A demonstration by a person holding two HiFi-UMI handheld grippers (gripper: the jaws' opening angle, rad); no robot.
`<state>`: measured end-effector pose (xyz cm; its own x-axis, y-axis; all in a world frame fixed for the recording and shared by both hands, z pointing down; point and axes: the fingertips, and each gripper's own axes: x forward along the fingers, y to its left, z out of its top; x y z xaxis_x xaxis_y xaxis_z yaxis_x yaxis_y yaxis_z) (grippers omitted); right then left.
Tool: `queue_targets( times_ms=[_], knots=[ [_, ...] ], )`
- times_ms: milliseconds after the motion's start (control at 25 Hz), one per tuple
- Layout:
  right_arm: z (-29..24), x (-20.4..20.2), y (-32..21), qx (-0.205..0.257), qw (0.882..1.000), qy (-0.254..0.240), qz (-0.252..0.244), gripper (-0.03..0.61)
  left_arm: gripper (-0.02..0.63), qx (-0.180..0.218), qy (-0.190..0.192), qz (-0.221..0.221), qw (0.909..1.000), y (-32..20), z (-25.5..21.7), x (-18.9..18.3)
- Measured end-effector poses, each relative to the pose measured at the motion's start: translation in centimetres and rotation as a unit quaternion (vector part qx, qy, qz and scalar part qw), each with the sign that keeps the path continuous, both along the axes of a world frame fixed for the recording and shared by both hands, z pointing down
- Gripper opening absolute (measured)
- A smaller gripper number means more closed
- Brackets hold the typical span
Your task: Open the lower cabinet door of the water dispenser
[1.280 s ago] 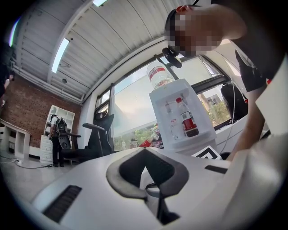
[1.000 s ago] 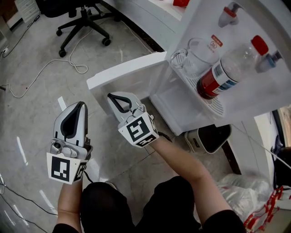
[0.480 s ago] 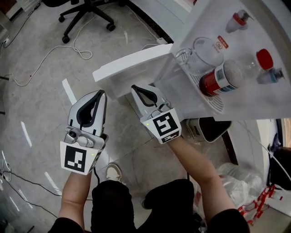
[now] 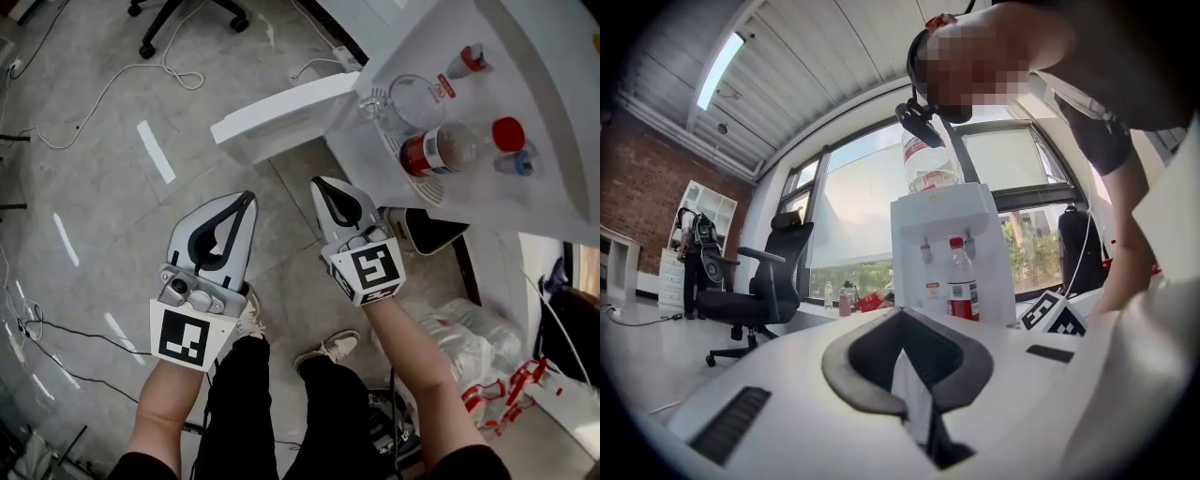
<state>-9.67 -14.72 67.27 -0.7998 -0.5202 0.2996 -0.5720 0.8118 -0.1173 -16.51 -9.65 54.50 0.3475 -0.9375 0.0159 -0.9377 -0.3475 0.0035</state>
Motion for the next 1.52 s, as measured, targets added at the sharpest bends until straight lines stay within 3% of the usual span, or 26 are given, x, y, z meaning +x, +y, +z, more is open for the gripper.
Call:
queue_targets(
  times_ms=[160,440,1040,1240,1400,1520],
  knots=[
    [-2.8,2.7,1.0,-0.017,0.999,0.003,0.033,0.005,0.006,-0.02,0.0,-0.003,0.9998,0.9,-2.2,0.3],
    [-9.1,6.7,2.6,-0.032,0.997,0.019,0.063,0.005,0.006,-0.015,0.016,0.015,0.9997,1.2,-8.2,2.5],
    [-25.1,13.1,5.3,-0.072,0.984,-0.001,0.161,0.005,0.007,-0.056,0.022,0.015,0.9981,2.1,-21.8,4.0],
    [-29.7,15.5,4.9,-0.064,0.98,0.003,0.189,0.005,0.007,-0.05,0.026,0.022,0.9982,1.5,-25.6,5.1],
    [-33.0,17.6,4.8,-0.067,0.973,-0.013,0.219,0.005,0.006,-0.037,-0.015,0.032,0.9987,0.9,-28.8,6.0],
    [-36.2,19.7,5.0,-0.061,0.967,-0.033,0.244,0.005,0.007,-0.028,-0.001,0.043,0.9987,0.8,-32.0,7.8]
  ],
)
